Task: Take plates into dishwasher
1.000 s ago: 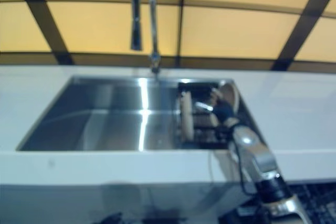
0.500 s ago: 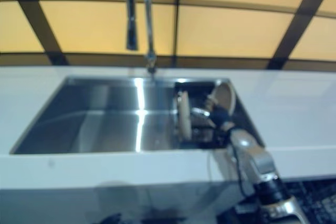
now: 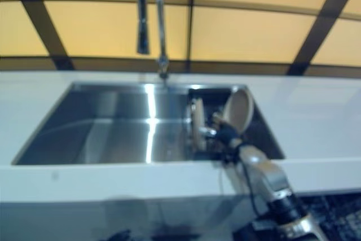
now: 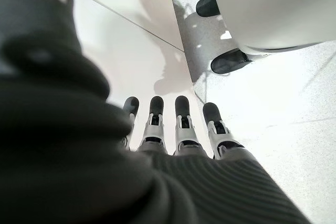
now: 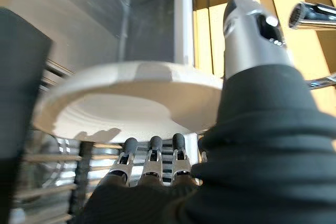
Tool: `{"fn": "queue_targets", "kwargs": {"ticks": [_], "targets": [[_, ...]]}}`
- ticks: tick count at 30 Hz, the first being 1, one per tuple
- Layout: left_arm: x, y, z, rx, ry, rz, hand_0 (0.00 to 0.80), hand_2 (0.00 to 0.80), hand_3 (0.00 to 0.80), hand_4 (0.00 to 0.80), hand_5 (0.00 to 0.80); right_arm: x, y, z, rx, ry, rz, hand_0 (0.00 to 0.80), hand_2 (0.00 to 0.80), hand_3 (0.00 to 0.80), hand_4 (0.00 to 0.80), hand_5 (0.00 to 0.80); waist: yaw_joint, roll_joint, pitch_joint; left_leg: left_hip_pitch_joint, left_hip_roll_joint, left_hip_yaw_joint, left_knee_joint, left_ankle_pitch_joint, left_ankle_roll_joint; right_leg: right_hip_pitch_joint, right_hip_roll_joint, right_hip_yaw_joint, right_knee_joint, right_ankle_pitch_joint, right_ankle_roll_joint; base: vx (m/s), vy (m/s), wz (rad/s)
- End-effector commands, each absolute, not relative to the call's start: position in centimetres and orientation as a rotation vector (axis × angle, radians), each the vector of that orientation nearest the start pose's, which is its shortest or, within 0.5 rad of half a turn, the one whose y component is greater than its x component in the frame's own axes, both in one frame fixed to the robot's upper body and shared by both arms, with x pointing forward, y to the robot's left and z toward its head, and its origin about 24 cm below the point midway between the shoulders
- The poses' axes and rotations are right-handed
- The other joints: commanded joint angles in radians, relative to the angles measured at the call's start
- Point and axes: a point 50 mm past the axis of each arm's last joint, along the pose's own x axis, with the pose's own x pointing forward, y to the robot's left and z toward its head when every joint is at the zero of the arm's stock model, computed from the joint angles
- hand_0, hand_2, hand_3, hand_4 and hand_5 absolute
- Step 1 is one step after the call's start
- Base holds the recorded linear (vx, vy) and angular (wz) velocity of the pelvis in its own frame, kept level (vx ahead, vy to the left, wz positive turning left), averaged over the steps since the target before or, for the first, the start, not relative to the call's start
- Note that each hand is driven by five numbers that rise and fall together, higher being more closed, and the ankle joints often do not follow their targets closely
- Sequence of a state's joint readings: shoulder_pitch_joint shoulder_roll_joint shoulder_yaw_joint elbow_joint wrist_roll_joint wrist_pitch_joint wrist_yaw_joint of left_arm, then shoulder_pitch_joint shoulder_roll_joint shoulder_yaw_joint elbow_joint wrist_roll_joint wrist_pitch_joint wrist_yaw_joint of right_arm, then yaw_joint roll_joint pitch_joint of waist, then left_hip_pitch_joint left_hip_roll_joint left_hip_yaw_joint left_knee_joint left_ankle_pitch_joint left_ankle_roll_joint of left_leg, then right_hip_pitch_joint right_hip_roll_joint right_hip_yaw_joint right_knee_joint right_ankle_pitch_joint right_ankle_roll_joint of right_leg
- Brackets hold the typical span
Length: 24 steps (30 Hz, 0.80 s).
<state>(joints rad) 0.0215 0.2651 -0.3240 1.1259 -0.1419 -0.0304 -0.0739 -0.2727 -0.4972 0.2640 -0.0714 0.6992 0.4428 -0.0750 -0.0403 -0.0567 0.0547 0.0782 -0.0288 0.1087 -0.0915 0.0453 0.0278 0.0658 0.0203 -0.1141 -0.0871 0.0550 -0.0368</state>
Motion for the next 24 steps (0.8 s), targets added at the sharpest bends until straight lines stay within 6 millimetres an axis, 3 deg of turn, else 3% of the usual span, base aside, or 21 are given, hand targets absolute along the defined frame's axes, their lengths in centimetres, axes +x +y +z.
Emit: {"fn": "queue_targets", "kwargs": {"ticks": [1, 24], "targets": [[11.9, 20.9, -15.7, 0.268, 1.131, -0.143, 0.000, 0.000, 0.000, 0.000, 0.000, 29.5, -14.0, 10.3, 0.109, 0.160, 0.327, 0.000, 0.000, 0.000, 0.000, 0.000, 0.007, 0.010, 0.010, 0.039, -0.035, 0.017, 0.004, -0.139, 0.065, 0.029, -0.020, 0.022, 0.006, -0.060, 0.057, 0.000, 0.000, 0.00], [12.9, 20.0, -15.6, 0.265, 1.124, -0.163, 0.000, 0.000, 0.000, 0.000, 0.000, 32.1, -11.9, 10.2, 0.144, 0.174, 0.128, 0.000, 0.000, 0.000, 0.000, 0.000, 0.040, 0.022, 0.019, 0.040, -0.038, 0.008, 0.004, -0.140, 0.070, 0.032, -0.031, 0.000, 0.005, -0.057, 0.062, -0.001, 0.001, 0.00]]}}
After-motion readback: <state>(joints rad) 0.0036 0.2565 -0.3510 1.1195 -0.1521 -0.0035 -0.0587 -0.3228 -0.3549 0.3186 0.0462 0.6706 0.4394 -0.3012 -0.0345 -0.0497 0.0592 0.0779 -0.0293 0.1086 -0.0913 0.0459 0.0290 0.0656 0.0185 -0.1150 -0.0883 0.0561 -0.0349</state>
